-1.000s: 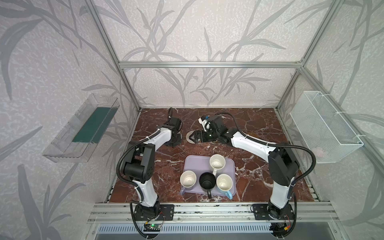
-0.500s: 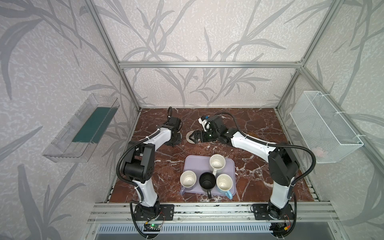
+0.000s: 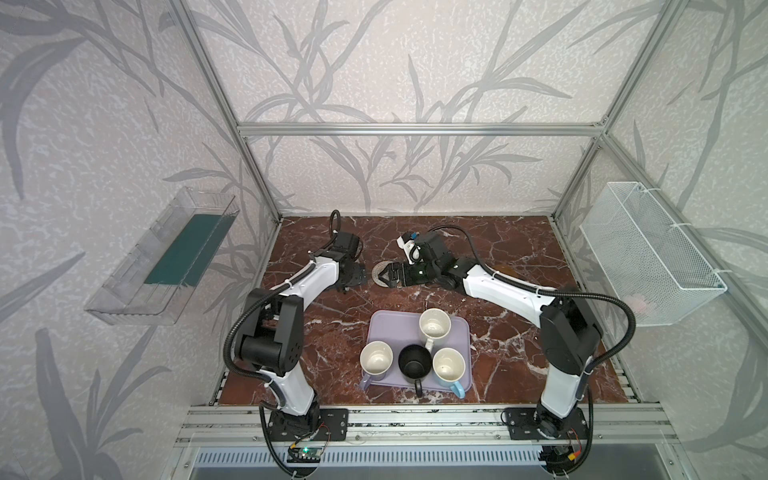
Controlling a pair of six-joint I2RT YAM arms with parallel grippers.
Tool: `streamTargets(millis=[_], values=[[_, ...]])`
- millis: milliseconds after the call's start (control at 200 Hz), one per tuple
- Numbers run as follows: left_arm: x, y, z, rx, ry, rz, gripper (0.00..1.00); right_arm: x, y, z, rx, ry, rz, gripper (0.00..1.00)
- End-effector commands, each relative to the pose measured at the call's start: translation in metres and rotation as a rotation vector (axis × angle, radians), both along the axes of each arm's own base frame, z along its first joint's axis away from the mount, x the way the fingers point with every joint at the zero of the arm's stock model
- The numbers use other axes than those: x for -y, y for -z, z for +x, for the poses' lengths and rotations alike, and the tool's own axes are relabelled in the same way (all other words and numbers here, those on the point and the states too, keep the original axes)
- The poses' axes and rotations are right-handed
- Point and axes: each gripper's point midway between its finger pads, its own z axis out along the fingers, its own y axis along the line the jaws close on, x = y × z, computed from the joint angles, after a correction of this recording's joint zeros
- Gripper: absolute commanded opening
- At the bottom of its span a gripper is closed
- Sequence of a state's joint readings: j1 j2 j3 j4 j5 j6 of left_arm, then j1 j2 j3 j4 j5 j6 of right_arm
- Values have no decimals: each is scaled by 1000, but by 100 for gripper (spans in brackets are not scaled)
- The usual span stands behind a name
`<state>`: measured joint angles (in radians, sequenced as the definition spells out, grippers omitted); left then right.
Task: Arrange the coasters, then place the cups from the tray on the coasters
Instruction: 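Open left gripper and raise it off the mug while right gripper draws back, then move right gripper over the white speckled mug on the tray while left gripper approaches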
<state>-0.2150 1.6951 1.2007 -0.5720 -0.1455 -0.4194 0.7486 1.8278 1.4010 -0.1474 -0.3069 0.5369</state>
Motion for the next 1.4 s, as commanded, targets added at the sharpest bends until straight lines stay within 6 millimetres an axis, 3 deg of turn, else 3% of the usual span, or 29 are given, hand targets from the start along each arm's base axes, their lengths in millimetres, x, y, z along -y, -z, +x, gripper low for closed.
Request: streamTargets(millis=[0,45,65,170,370,580,745,895,1060,1260,1395], values=[[-10,-38,-9,63,-48,5,99,11,-32,-9,85,11,6,99],[-7,-46,-12,75,-41,-12,99,17,-28,-11,87,18,-22,99],[-6,-49,-14,78,-36,-22,99,21,-40,-15,110,21,-16,99],[6,-66,-24,99,-9,-105,99,38,-48,-26,132,28,-76,99],[46,-94,-49,126,127,-340,99,83,-59,-54,156,79,-161,99],[80,-119,-85,116,222,-569,99,129,-45,-92,96,97,-262,99],[100,-117,-117,97,256,-724,99,156,-23,-122,15,116,-330,99],[106,-110,-143,40,295,-755,99,163,0,-143,-38,126,-395,99],[111,-104,-159,31,297,-770,99,156,13,-149,-54,147,-429,99],[119,-89,-168,22,291,-769,99,143,25,-153,-44,134,-480,99],[132,-91,-166,44,325,-772,99,136,38,-153,-73,153,-508,99]])
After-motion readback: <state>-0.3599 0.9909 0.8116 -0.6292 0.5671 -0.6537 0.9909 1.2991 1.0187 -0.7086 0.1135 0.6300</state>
